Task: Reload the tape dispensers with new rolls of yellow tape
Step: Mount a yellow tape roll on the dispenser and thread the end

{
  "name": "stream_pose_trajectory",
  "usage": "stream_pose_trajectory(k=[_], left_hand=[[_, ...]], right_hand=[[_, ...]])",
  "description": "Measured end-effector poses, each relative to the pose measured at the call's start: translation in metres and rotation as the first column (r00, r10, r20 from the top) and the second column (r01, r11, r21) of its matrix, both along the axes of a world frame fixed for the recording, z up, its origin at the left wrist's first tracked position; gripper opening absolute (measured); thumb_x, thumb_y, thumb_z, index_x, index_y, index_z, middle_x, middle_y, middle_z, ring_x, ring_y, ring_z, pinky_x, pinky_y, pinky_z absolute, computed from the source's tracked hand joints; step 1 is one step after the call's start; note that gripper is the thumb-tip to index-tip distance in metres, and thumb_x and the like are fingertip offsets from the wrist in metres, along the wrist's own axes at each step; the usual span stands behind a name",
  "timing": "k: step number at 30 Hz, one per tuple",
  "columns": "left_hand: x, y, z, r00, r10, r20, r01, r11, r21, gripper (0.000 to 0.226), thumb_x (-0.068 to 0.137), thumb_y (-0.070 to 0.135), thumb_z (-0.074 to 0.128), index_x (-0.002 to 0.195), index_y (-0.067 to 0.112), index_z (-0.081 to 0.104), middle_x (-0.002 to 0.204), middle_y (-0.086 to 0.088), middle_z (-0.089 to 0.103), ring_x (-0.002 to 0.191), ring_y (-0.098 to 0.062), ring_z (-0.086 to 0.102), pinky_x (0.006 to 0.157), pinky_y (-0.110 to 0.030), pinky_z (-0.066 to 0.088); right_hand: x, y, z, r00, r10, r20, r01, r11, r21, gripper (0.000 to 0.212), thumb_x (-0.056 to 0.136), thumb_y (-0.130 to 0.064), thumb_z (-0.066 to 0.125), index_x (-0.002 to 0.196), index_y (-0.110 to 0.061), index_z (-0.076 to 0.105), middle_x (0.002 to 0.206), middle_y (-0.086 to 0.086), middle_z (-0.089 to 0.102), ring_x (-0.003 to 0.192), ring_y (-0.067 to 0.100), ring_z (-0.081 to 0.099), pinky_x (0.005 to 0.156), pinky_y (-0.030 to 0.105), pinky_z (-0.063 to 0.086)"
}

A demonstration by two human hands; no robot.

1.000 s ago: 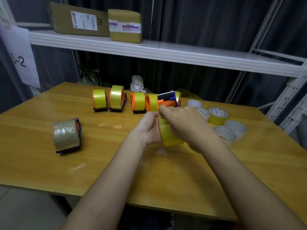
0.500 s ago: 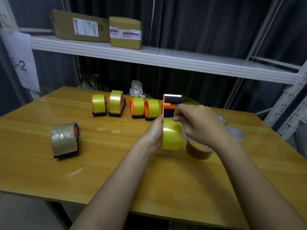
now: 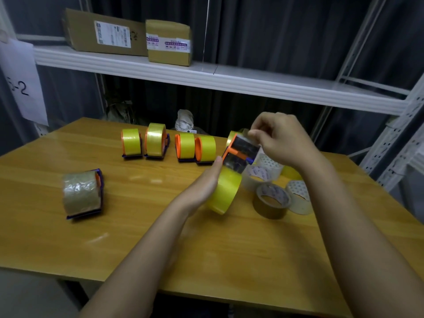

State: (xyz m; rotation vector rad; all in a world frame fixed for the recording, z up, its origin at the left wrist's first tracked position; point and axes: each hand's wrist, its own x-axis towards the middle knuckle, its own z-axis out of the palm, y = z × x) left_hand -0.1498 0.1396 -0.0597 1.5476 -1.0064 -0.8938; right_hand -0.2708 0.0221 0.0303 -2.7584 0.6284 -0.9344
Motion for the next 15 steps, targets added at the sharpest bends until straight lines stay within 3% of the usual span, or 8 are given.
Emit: stream_pose_trajectory(k=[3, 6, 11, 15], left_hand=[[0.004, 0.005, 0.0, 1.0, -0.008, 0.008, 0.008, 0.997, 0.079, 0.049, 0.094, 0.051, 0.043, 0.132, 0.019, 0.04, 0.129, 0.004, 0.048, 0.111, -0.012, 0.048, 0.087, -0.025, 0.035], [0.009, 0.002, -0.002, 0.998, 0.042, -0.036, -0.038, 0.995, 0.094, 0.034, 0.093, 0.042, 0.053, 0.117, 0.019, 0.044, 0.11, 0.0, 0.056, 0.09, -0.008, 0.054, 0.068, -0.024, 0.041], [0.016, -0.001, -0.003, 0.994, 0.097, -0.046, -0.093, 0.992, 0.083, 0.048, 0.09, 0.048, 0.056, 0.122, 0.013, 0.05, 0.118, -0.008, 0.06, 0.104, -0.021, 0.058, 0.086, -0.034, 0.044], [0.013, 0.002, -0.004, 0.995, 0.101, -0.022, -0.098, 0.991, 0.091, 0.044, 0.091, 0.045, 0.054, 0.122, 0.014, 0.047, 0.115, -0.005, 0.058, 0.101, -0.02, 0.057, 0.083, -0.034, 0.044]], right_hand=[[-0.006, 0.0, -0.007, 0.999, -0.035, 0.012, 0.034, 0.998, 0.05, 0.008, 0.092, -0.025, 0.062, 0.087, -0.021, 0.065, 0.075, -0.009, 0.062, 0.07, 0.009, 0.058, 0.063, 0.031, 0.049], [-0.01, 0.004, -0.011, 0.998, -0.059, 0.035, 0.054, 0.989, 0.136, 0.01, 0.092, -0.026, 0.063, 0.083, -0.022, 0.066, 0.073, -0.008, 0.063, 0.069, 0.009, 0.059, 0.062, 0.03, 0.05], [-0.012, 0.005, -0.02, 0.988, -0.122, 0.094, 0.085, 0.94, 0.331, 0.015, 0.091, -0.022, 0.064, 0.078, -0.014, 0.068, 0.075, 0.008, 0.068, 0.075, 0.024, 0.064, 0.067, 0.037, 0.052], [-0.013, 0.0, -0.021, 0.981, -0.144, 0.13, 0.071, 0.891, 0.448, 0.017, 0.089, -0.018, 0.066, 0.075, -0.011, 0.069, 0.069, -0.001, 0.066, 0.071, 0.012, 0.062, 0.067, 0.029, 0.05]])
